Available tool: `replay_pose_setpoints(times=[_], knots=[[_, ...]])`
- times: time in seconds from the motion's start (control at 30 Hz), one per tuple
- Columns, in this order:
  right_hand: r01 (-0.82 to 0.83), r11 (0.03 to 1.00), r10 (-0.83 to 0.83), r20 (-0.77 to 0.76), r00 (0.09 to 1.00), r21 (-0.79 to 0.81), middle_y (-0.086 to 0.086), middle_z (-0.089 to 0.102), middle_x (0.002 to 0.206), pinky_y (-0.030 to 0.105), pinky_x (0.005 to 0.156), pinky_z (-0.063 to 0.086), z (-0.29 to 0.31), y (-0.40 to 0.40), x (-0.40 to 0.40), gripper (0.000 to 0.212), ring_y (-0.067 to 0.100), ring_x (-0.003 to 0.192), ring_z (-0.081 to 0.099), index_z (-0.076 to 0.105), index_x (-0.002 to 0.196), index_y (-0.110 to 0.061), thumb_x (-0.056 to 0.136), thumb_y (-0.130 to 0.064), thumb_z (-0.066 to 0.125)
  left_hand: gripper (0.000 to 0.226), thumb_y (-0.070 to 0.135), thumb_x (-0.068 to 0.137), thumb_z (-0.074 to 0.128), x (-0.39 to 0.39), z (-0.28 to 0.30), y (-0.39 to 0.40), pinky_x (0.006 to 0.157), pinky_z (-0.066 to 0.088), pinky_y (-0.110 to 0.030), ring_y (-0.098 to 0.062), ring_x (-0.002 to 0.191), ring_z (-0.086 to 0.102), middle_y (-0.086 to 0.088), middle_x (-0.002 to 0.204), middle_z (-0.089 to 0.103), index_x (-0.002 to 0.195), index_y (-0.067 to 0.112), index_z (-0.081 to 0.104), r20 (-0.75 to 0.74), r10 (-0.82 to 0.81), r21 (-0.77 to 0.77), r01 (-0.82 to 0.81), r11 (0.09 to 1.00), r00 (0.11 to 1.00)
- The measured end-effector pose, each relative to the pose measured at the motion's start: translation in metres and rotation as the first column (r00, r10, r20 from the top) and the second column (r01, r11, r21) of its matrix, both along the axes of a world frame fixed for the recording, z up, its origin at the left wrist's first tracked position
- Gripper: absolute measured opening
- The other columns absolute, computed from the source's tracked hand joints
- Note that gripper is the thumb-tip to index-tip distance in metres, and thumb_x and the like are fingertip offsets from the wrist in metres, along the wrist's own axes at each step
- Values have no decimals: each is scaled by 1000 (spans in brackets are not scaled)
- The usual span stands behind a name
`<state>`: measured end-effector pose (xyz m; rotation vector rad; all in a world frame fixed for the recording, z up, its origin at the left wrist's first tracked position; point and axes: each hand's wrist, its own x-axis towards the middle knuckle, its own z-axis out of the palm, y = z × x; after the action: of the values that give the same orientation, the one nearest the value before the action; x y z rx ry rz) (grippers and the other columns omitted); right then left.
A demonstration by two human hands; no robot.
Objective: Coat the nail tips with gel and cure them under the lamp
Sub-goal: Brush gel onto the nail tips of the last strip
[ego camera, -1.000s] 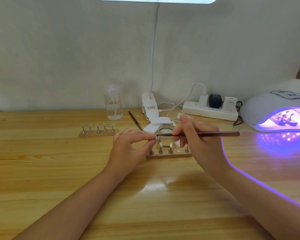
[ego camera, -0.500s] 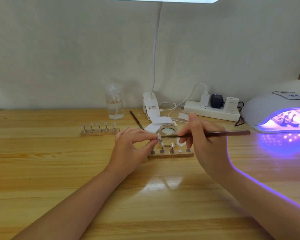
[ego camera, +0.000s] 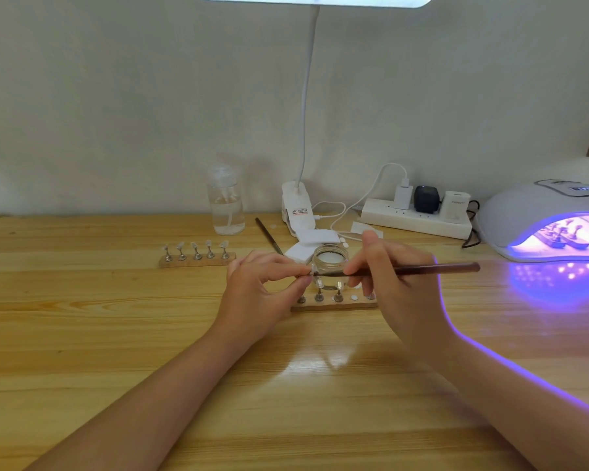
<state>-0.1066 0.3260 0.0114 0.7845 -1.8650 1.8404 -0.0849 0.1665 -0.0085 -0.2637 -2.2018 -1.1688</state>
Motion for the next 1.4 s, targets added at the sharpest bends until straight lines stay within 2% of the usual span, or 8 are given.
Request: replay_pose_setpoints(times=[0.23,0.37,0.53,0.7,0.83,1.07,1.23,1.4], knots=[[31,999,-31,8,999,8,-6,61,53,11,50,41,0,-1,1,39,1,48,55,66,61,-10,85,-34,45,24,18,71,75,-1,-1,-1,92,37,-55,-14,90,60,23,81,64,85,35,67,-14,0,0,0,1000,1000],[11,999,-10,19,1000,-53,3,57,44,12,46,39,0,1,3,44,4,40,51,62,53,-10,91,-28,49,23,17,72,75,0,0,-1,93,37,-55,-13,91,60,23,81,63,82,35,66,-9,8,7,-8,1000,1000],[63,989,-51,91,995,-136,7,59,48,18,43,39,2,2,3,42,10,41,49,62,54,-13,82,-38,44,14,15,70,74,1,0,-1,96,36,-55,-13,95,61,10,89,67,80,25,71,-31,-19,64,21,998,999],[79,993,-73,69,995,-92,2,61,51,15,47,40,-1,0,3,39,5,43,50,64,59,-16,83,-39,45,7,18,72,74,2,1,-1,100,34,-54,-11,90,63,10,83,69,78,19,71,2,-31,91,31,995,1000],[65,998,-65,-54,996,-18,-8,61,56,10,54,41,-4,-2,2,34,1,51,56,66,65,-11,92,-22,48,7,18,72,74,1,0,-1,98,34,-55,-12,87,62,7,81,70,78,15,72,-8,-18,55,19,998,1000],[12,999,-13,-15,1000,-33,-2,59,49,10,49,39,-5,-3,7,39,2,43,52,64,56,-10,88,-23,45,13,15,68,77,1,0,-1,96,33,-58,-12,85,62,8,80,68,76,23,71,-38,-4,32,5,999,999],[57,997,-55,-62,997,42,-7,60,56,9,53,39,-5,-4,5,38,0,52,55,66,62,-9,93,-24,48,11,16,68,77,1,0,-1,97,33,-57,-11,85,62,9,80,68,77,21,72,-37,1,25,0,1000,999],[7,1000,-8,-29,1000,-3,4,58,50,9,48,38,-5,-3,8,40,2,44,51,65,57,-8,89,-23,46,11,13,68,77,1,1,0,96,34,-56,-10,84,61,13,77,66,75,20,72,-26,13,19,-13,1000,1000]])
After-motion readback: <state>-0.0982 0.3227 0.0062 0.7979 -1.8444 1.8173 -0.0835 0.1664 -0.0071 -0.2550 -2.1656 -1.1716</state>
